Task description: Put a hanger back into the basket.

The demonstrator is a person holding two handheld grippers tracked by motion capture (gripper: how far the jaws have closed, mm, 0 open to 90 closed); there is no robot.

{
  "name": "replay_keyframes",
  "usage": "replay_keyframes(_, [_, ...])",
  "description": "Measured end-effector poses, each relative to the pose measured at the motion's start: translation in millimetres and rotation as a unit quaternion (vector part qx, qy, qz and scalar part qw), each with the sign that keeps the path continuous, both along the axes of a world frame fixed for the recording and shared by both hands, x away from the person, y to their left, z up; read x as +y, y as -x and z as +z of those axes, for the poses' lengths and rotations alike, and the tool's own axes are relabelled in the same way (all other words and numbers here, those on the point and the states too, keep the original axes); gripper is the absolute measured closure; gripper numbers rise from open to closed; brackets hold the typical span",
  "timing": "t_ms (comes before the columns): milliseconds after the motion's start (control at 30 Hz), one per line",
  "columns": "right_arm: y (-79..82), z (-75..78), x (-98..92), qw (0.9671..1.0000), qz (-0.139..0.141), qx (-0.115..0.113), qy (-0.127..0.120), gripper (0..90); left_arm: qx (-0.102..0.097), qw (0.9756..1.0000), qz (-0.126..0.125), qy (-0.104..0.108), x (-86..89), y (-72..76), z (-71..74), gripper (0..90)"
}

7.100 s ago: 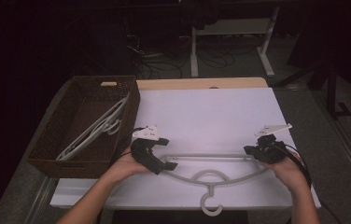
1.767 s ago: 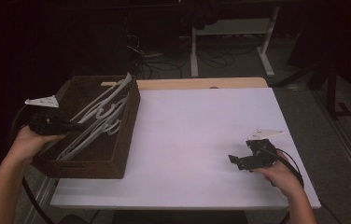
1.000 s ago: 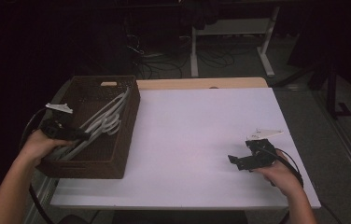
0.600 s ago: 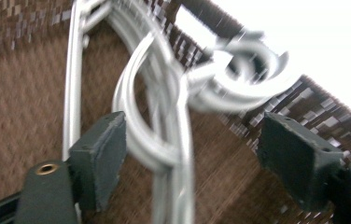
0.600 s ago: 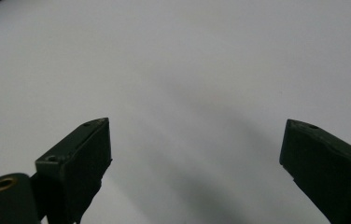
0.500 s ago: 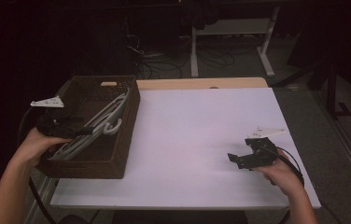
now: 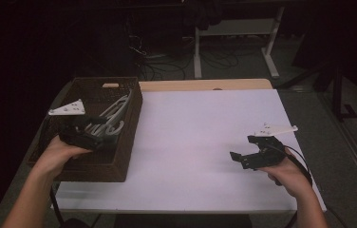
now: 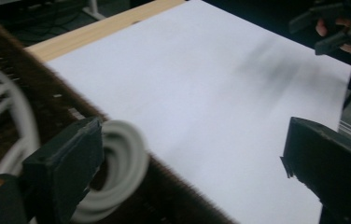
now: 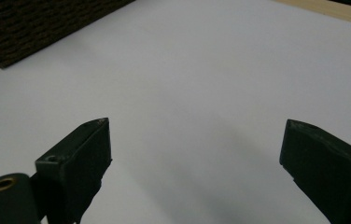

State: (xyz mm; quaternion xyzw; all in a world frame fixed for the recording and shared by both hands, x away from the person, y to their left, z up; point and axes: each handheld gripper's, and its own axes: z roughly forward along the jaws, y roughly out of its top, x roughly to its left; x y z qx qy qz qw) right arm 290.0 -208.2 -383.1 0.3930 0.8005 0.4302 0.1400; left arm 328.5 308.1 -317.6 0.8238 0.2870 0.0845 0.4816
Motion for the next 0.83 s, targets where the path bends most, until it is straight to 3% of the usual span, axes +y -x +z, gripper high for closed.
replay_keyframes(333, [1.2, 16.6, 3.8, 0.9998, 0.013, -0.015, -0.003, 8.2, -0.001, 0.9997, -0.025, 0.009, -21.1, 6.3, -16.6, 1.9])
replay_keyframes(833, [-3.3, 23.2, 11.6, 0.9993, 0.027, -0.025, -0.006, 0.8, 0.001, 0.9996, -0.021, 0.019, -19.4, 8.0, -25.4, 0.0])
